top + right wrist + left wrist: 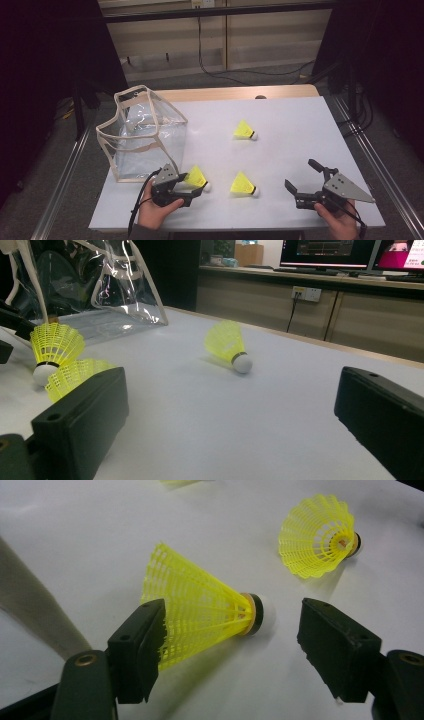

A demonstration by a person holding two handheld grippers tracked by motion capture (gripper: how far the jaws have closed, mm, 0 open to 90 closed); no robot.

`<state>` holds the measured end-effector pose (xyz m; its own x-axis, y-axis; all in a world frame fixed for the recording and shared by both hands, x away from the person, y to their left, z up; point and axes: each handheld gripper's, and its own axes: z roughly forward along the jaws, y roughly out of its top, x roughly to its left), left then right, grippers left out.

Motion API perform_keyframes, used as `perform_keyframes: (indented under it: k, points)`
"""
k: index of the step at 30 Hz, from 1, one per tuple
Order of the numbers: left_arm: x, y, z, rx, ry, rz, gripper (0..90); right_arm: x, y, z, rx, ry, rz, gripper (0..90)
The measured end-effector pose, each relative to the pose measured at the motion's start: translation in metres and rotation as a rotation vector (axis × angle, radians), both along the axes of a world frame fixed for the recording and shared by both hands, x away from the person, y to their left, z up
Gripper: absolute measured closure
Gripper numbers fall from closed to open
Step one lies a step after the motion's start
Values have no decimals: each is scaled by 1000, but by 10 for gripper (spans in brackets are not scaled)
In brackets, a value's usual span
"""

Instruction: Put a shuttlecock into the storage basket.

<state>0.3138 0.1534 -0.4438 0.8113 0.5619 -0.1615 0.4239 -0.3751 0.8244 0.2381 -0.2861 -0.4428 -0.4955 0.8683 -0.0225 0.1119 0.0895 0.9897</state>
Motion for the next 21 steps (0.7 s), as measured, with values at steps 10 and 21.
perform_keyframes:
  k: [10, 21]
  points:
    - [1, -1, -2, 19, 14, -18, 336, 0, 0, 0, -1, -2, 0, 9]
    - [2, 0, -2, 15, 33, -30, 404, 0, 0, 0, 0, -1, 2, 9]
